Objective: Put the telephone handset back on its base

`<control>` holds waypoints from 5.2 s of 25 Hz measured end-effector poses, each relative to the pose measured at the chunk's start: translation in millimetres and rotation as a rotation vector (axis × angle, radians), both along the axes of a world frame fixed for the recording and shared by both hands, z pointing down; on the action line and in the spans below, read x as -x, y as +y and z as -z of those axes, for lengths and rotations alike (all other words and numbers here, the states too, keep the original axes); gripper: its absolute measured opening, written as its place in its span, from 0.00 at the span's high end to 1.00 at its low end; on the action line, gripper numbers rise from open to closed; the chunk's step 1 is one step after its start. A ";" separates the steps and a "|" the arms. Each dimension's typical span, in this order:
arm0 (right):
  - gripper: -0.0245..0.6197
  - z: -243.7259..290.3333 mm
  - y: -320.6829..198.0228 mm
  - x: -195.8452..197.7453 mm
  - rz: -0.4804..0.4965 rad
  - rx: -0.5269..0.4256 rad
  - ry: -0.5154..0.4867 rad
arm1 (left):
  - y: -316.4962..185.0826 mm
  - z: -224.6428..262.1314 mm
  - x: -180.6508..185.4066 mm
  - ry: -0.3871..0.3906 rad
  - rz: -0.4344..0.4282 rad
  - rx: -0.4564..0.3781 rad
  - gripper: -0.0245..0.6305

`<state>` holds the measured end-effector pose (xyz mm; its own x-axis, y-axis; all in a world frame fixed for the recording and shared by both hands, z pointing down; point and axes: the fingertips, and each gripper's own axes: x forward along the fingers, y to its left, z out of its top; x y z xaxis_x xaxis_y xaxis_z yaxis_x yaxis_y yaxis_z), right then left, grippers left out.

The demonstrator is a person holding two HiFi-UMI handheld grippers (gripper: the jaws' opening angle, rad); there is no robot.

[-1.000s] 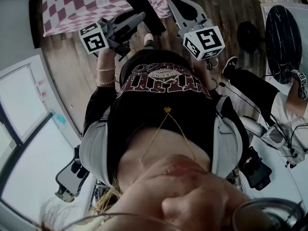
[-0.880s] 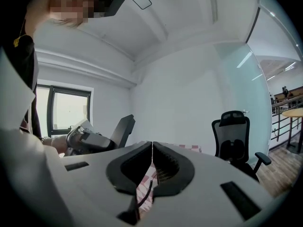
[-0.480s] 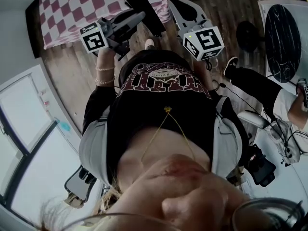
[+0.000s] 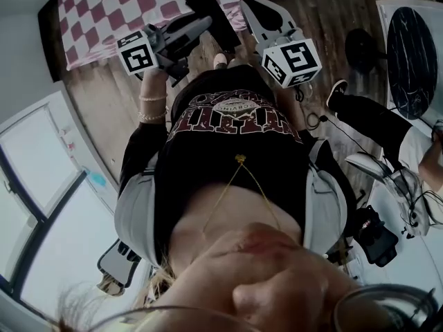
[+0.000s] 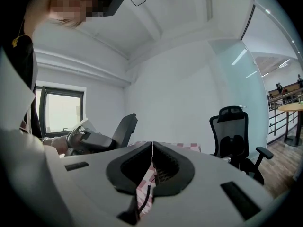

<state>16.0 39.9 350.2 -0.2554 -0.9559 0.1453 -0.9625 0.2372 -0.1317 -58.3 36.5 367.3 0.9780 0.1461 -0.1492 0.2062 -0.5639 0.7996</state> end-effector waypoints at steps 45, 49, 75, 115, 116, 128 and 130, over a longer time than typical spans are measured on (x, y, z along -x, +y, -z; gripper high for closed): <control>0.93 -10.5 -41.1 -119.8 0.250 0.046 -0.029 | -22.4 -2.8 -120.0 -0.015 0.249 0.058 0.85; 0.93 -14.0 -48.9 -128.3 0.273 0.056 -0.037 | -27.1 -7.4 -131.9 -0.032 0.257 0.067 0.85; 0.93 -18.0 -73.7 -165.4 0.203 0.050 -0.051 | -64.2 -9.5 -164.9 -0.042 0.203 0.058 0.85; 0.93 -40.2 -233.8 -43.1 0.319 0.123 -0.039 | -214.5 -43.6 -44.6 -0.067 0.271 0.127 0.85; 0.93 -41.1 -234.4 -42.7 0.324 0.126 -0.039 | -214.8 -43.9 -43.7 -0.067 0.276 0.127 0.85; 0.93 -44.3 -251.8 -30.9 0.456 0.135 -0.015 | -215.7 -55.9 -29.9 -0.067 0.387 0.152 0.85; 0.93 -46.2 -253.2 -28.9 0.480 0.139 -0.009 | -215.3 -60.1 -26.6 -0.070 0.408 0.161 0.85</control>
